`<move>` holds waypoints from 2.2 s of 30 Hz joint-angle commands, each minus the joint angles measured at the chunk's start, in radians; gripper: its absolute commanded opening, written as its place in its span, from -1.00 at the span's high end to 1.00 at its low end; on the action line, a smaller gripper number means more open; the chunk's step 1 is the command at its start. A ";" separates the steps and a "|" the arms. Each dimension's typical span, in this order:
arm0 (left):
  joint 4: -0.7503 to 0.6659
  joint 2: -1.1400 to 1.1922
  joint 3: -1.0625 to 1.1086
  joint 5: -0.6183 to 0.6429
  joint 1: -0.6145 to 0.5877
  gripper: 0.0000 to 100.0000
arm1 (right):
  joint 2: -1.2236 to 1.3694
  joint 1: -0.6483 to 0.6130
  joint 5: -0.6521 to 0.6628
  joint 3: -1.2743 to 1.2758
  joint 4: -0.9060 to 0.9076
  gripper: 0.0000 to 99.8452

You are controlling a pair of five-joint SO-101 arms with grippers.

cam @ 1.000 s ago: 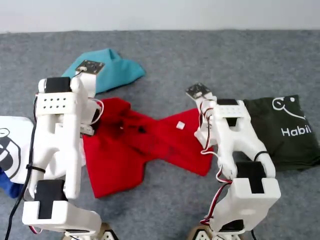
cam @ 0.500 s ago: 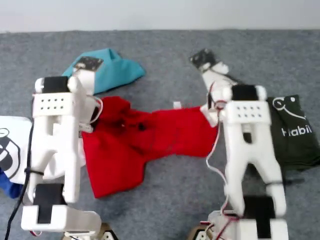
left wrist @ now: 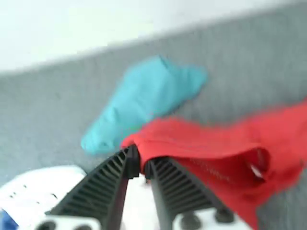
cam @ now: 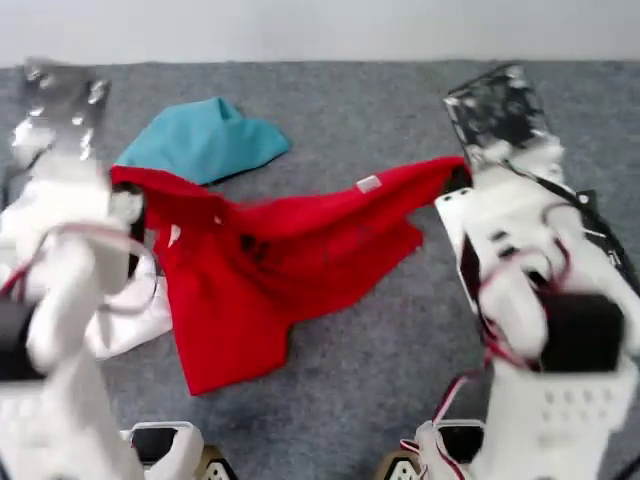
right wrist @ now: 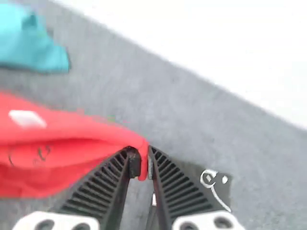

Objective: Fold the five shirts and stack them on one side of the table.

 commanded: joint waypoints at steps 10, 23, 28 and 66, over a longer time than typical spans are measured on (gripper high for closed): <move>-0.005 0.112 -0.653 0.014 0.008 0.98 | 0.087 0.013 -0.121 -0.638 0.048 0.98; -0.032 0.210 -1.052 0.011 0.008 0.98 | 0.202 0.122 -0.123 -0.957 0.170 0.98; -0.046 0.215 -1.101 0.008 0.008 0.98 | 0.202 0.122 -0.123 -0.956 0.173 0.98; -0.097 0.210 -0.949 -0.029 0.000 0.98 | 0.091 0.125 -0.117 -0.669 0.275 0.98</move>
